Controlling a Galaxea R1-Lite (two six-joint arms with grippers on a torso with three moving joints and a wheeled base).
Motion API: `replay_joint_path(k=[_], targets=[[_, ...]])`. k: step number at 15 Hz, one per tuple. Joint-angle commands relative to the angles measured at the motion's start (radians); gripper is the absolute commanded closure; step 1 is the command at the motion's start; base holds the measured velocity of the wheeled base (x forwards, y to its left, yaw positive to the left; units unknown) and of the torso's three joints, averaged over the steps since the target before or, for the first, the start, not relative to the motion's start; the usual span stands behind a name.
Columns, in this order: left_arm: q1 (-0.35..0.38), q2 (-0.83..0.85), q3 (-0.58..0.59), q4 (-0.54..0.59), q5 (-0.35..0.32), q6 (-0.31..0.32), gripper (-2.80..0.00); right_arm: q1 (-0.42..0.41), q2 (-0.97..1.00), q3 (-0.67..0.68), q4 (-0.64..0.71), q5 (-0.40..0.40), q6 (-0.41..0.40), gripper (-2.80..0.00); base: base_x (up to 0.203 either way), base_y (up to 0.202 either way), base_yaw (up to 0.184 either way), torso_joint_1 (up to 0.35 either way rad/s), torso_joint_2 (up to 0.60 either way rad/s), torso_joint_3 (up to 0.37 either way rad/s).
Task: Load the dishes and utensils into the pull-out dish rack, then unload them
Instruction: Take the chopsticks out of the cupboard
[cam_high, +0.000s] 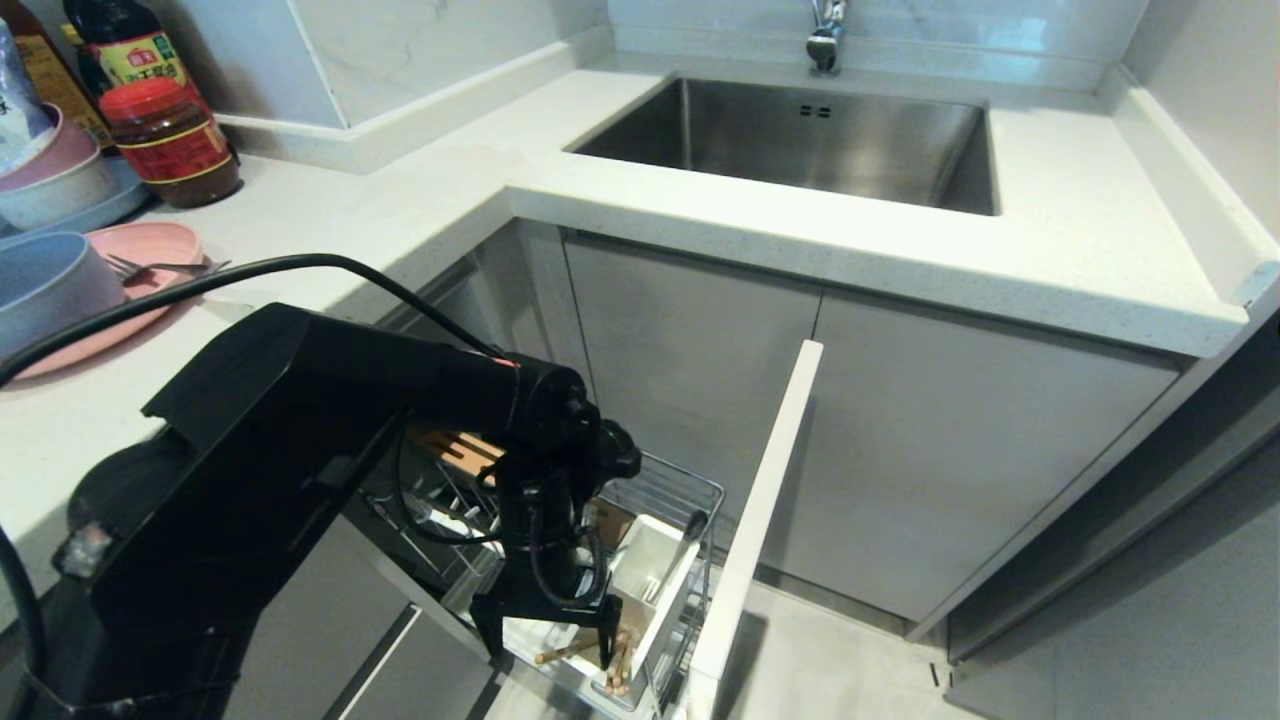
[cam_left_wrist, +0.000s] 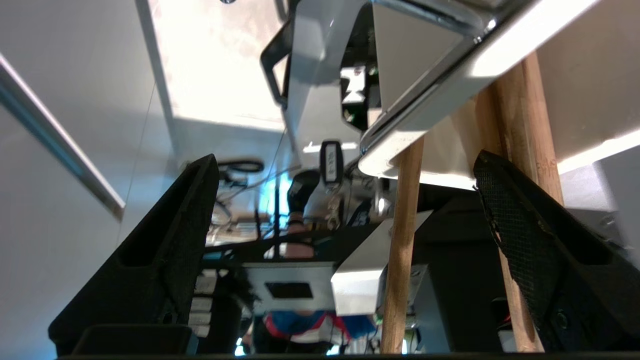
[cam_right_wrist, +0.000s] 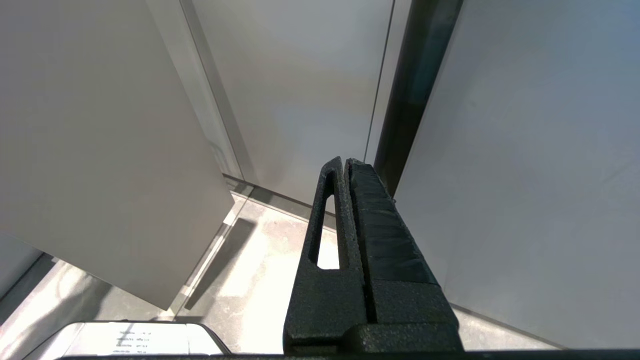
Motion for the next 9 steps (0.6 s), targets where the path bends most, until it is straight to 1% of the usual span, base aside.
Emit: replay_joint_path(k=[1,2,3,9], targets=[[0.000,0.007,-0.001,0.026,0.001,0.003,-2.80,0.000,0.000,0.000,0.000,0.000,0.000,0.00,0.000,0.000,0.000,0.000,0.00,0.000],[0.000,0.007,-0.001,0.040,0.002,0.020,-2.80,0.000,0.000,0.000,0.000,0.000,0.000,0.00,0.000,0.000,0.000,0.000,0.00,0.000],[0.000,0.007,-0.001,0.042,0.002,0.022,-2.80,0.000,0.000,0.000,0.000,0.000,0.000,0.00,0.000,0.000,0.000,0.000,0.00,0.000],[0.018,-0.007,-0.038,0.036,0.004,0.007,-2.80,0.000,0.000,0.000,0.000,0.000,0.000,0.00,0.000,0.000,0.000,0.000,0.00,0.000]])
